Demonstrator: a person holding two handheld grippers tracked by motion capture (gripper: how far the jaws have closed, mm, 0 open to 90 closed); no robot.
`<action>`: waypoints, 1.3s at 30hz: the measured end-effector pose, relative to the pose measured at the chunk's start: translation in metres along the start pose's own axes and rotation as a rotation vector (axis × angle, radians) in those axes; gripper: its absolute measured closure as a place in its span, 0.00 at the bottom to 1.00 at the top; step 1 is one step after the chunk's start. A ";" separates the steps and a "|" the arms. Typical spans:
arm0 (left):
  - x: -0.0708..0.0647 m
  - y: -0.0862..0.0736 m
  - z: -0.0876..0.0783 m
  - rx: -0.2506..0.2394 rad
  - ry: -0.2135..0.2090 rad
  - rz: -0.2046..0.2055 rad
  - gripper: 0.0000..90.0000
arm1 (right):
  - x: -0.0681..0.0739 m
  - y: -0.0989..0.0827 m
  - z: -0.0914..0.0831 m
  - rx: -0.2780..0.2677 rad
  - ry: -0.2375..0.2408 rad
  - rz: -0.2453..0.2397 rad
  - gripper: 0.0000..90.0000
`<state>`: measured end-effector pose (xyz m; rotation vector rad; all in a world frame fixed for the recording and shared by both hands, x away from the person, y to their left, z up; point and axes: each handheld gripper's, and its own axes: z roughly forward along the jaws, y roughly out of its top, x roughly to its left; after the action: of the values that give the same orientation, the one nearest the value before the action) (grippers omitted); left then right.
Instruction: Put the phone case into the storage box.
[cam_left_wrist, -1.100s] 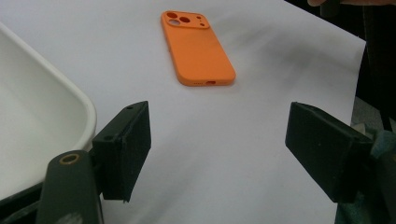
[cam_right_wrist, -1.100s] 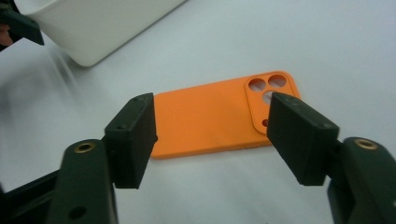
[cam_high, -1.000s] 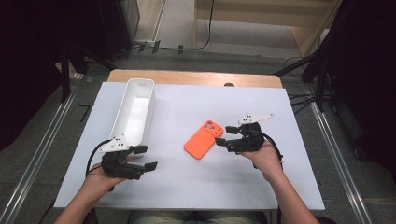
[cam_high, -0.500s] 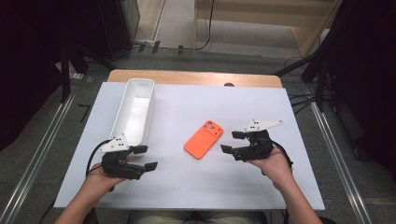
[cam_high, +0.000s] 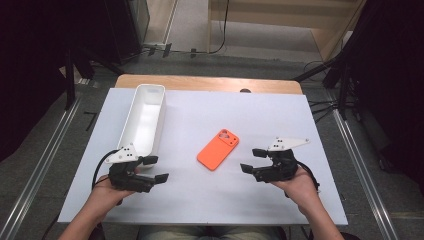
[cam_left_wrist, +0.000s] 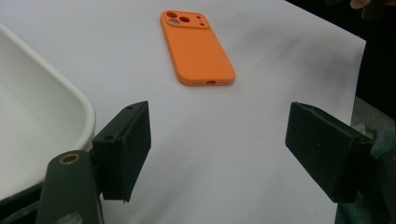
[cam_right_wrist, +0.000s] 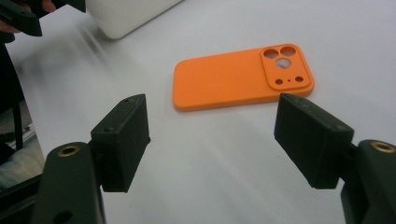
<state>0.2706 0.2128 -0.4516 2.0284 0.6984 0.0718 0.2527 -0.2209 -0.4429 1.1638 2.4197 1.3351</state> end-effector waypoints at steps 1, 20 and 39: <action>0.000 0.000 0.000 0.001 0.000 0.000 0.24 | 0.000 -0.002 -0.001 0.002 0.001 -0.002 0.28; 0.000 0.000 0.000 0.009 -0.004 0.009 0.24 | 0.002 -0.036 -0.015 -0.005 -0.008 0.001 0.28; 0.000 0.001 0.002 0.005 0.009 0.008 0.24 | -0.002 -0.051 -0.010 0.013 -0.021 0.040 0.28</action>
<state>0.2716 0.2106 -0.4516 2.0373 0.6969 0.0836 0.2209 -0.2442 -0.4766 1.2301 2.4062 1.3135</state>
